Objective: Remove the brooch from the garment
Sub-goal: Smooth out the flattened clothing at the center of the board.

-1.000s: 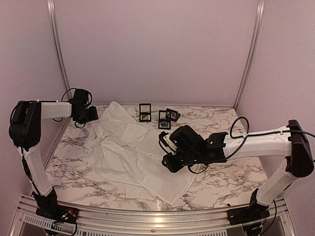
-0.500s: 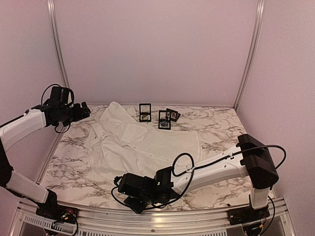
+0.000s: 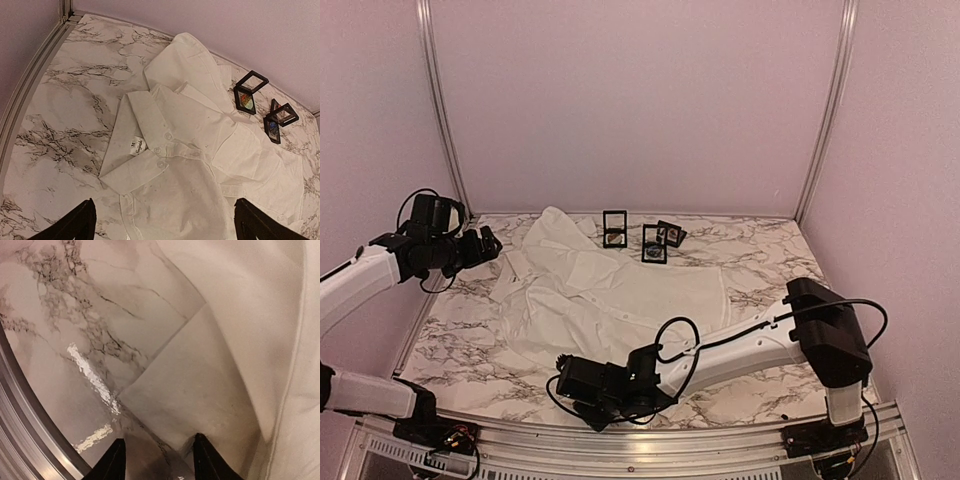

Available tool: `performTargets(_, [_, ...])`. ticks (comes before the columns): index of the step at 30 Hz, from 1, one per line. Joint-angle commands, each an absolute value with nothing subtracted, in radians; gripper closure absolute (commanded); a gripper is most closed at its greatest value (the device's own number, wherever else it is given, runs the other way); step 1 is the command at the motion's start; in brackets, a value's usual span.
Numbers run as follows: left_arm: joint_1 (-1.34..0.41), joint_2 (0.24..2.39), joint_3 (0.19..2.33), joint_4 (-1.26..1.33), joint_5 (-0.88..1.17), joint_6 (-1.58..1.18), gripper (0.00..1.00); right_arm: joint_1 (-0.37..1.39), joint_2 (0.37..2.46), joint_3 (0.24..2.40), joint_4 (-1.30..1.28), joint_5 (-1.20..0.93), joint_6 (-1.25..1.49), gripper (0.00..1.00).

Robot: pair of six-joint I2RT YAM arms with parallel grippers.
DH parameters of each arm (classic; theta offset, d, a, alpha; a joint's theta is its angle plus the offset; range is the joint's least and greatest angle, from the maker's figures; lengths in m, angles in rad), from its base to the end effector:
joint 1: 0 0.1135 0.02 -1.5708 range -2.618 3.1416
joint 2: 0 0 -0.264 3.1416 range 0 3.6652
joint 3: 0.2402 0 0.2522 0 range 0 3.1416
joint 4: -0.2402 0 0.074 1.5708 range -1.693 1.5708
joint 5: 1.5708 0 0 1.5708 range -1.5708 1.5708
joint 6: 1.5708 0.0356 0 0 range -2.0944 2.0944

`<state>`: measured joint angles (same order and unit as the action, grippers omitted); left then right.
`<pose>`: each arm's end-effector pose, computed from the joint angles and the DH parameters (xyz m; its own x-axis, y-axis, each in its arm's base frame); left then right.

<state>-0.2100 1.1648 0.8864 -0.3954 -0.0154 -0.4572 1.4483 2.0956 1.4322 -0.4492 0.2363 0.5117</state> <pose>0.2479 -0.0523 0.2780 -0.6344 -0.3161 -0.7054 -0.0929 0.9371 -0.3363 0.0608 0.4260 0.1410 -0.5618 -0.6676 -0.4885 -0.7766 0.6291 0.0335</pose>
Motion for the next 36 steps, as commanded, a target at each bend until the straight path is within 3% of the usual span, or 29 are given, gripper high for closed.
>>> performTargets(1, [-0.215, 1.140, 0.869, -0.408, 0.023, -0.459, 0.01, 1.438, 2.149, 1.434, -0.453, 0.290, 0.553, 0.66])
performTargets(7, [-0.219, 1.126, 0.860, -0.406, 0.031, -0.460, 0.01, 1.437, 2.150, 1.486, -0.504, 0.348, 0.555, 1.00])
performTargets(27, [-0.221, 1.085, 0.837, -0.429, 0.030, -0.456, 0.01, 1.466, 1.911, 1.744, -0.665, 0.252, 0.514, 1.00])
performTargets(36, [-0.221, 1.132, 0.848, -0.430, 0.010, -0.449, 0.01, 1.466, 1.835, 2.064, -0.735, 0.122, 0.461, 1.00])
